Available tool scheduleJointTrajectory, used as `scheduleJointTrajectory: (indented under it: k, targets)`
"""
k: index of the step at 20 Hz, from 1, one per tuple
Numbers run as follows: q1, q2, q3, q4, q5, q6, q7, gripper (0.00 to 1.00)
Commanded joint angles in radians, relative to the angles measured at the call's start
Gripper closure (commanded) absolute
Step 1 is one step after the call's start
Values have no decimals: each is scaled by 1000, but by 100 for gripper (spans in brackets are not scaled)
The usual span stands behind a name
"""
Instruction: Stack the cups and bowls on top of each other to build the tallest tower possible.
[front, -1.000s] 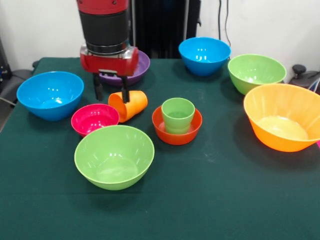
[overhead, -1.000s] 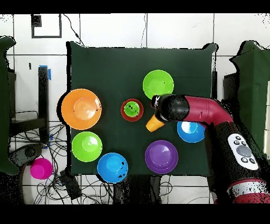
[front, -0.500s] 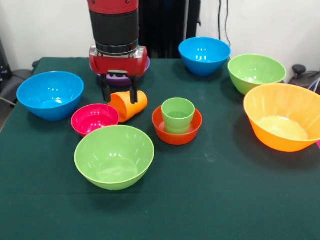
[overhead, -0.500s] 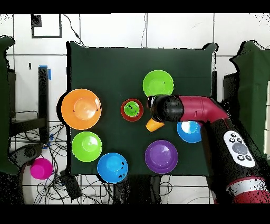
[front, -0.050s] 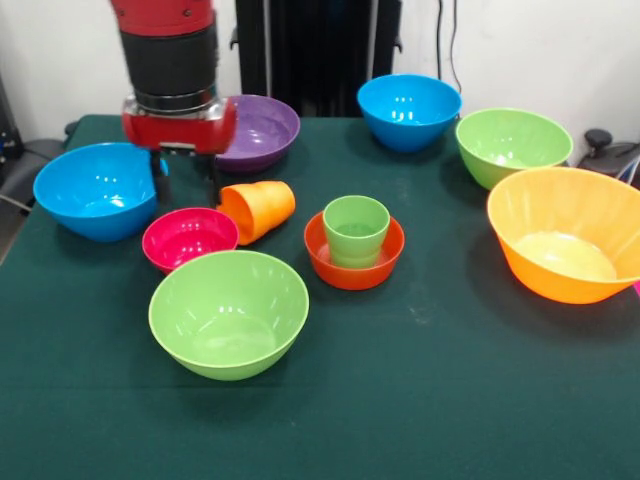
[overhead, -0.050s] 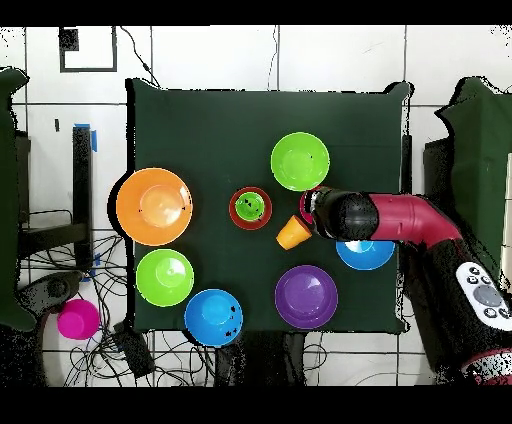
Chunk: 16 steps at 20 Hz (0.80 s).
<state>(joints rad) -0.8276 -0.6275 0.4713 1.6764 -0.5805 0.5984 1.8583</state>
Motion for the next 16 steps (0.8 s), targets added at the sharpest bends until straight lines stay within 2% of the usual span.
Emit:
scheduleJointTrajectory:
  k: [1,5,10,16]
  targets:
    - [-31,79,78,65,-145,-39,-288,0]
    - [-29,138,60,66,-215,-101,-233,0]
    - [-12,204,46,63,-269,-173,-154,0]
    - [9,222,31,52,-302,-221,-101,0]
